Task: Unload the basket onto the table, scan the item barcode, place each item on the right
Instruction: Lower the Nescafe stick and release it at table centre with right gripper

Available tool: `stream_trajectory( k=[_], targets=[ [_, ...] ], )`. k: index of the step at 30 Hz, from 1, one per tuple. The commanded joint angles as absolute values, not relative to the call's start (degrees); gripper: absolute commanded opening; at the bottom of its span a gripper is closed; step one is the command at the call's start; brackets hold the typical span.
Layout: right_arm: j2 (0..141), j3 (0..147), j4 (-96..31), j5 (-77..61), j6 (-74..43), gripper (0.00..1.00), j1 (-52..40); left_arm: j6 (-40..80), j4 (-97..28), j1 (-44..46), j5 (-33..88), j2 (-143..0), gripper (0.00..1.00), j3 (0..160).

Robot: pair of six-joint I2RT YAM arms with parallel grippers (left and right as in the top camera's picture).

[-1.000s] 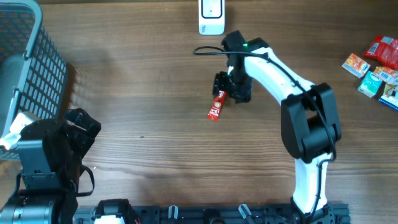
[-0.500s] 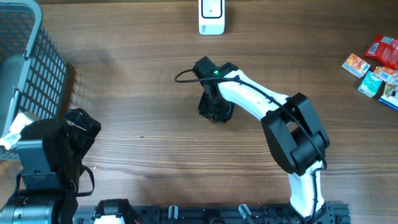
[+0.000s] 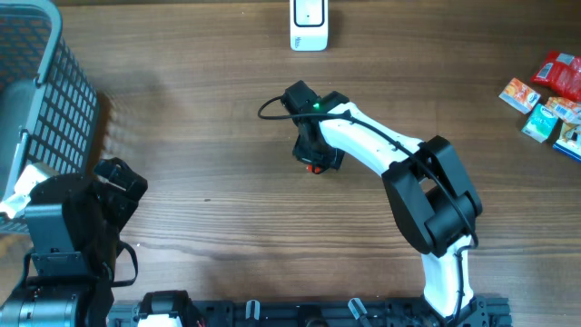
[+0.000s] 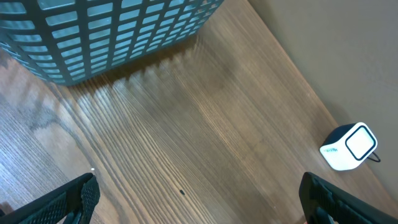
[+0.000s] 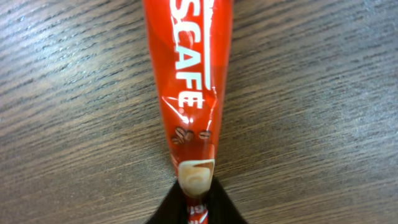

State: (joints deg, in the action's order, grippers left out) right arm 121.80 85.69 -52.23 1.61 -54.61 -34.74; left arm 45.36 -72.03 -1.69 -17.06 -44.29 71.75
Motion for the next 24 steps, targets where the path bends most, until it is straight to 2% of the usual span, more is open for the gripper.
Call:
stream_trajectory(
  k=[1, 7, 13, 19, 24],
  targets=[
    [121.4, 85.8, -52.3, -1.3, -51.1, 0.04, -34.1, 45.9, -71.8, -2.2, -17.0, -44.3, 1.0, 72.0],
    [118.9, 89.1, -51.9, -13.8, -41.0, 0.05, -31.1, 45.9, -71.8, -2.2, -17.0, -44.3, 1.0, 72.0],
    [118.1, 88.2, -46.6, -40.6, -28.6, 0.04, -26.4, 45.9, -71.8, -2.2, -17.0, -44.3, 1.0, 72.0],
    [119.1, 80.0, -36.9, -59.9, -28.9, 0.04, -25.1, 45.9, -71.8, -2.2, -17.0, -44.3, 1.0, 72.0],
    [119.1, 68.2, -21.4, -69.1, -39.9, 0.04, -25.1, 45.9, -71.8, -2.2, -17.0, -44.3, 1.0, 72.0]
  ],
)
